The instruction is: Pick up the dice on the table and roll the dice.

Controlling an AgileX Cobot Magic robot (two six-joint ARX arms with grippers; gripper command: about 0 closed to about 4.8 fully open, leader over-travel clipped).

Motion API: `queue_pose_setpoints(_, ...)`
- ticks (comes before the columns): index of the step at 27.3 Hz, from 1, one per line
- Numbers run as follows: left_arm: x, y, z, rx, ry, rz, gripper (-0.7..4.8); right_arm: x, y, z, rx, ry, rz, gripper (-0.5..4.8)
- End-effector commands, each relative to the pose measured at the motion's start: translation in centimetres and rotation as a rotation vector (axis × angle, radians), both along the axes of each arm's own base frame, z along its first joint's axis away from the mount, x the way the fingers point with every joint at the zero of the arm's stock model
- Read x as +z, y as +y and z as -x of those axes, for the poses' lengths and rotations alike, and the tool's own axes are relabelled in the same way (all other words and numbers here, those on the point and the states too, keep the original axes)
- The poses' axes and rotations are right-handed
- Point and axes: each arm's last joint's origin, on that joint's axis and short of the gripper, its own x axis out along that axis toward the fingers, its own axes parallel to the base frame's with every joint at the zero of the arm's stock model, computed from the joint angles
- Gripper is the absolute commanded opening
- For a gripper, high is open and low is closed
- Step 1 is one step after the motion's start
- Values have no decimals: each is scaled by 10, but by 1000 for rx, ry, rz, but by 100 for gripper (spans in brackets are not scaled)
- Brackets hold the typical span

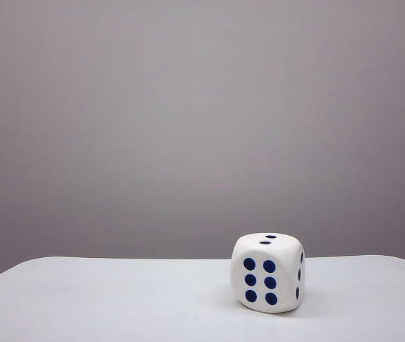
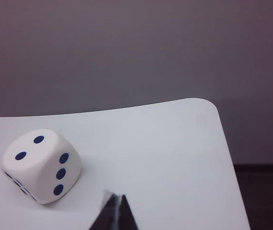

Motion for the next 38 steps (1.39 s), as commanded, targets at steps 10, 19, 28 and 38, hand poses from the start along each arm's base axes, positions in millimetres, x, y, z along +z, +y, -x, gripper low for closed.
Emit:
queue_pose_setpoints(10, 4, -1, 0, -28, -27, 13, -5, 1, 0, -1, 6, -20, -8, -1)
queue_pose_setpoints(19, 22, -3, 1, -110, -152, 126, -5, 25, 0, -1, 4, -251, -71, -2)
queue_pose_setpoints(28, 81, -1, -1, -33, -220, 160, -5, 77, -2, -6, -102, -275, -124, -2)
queue_pose_setpoints(38, 137, -14, -50, -110, 8, -88, -5, 138, 8, -57, -59, -129, -29, -2)
